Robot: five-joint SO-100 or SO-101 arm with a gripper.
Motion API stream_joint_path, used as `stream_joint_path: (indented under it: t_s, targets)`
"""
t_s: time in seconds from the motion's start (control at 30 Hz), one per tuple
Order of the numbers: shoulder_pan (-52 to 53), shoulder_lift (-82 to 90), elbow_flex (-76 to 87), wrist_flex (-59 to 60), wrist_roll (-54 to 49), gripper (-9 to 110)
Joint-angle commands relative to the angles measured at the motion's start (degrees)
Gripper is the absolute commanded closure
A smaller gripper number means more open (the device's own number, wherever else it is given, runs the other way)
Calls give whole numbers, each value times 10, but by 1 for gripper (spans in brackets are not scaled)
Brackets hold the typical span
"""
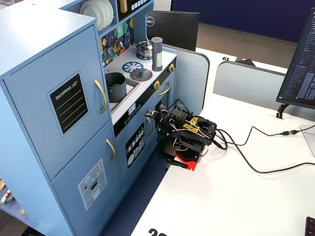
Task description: Put salt in the gray recipient
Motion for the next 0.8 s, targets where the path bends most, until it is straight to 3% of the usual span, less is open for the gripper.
stream_joint_path:
  t_s: [0.0, 0.43, 0.57, 0.77]
  targets:
    - [-7, 4, -3, 0, 16, 101]
    - [8, 4, -4, -9, 47, 101]
    - [109, -3, -42, -41, 29, 101]
    - [296, -131, -243, -108, 42, 101]
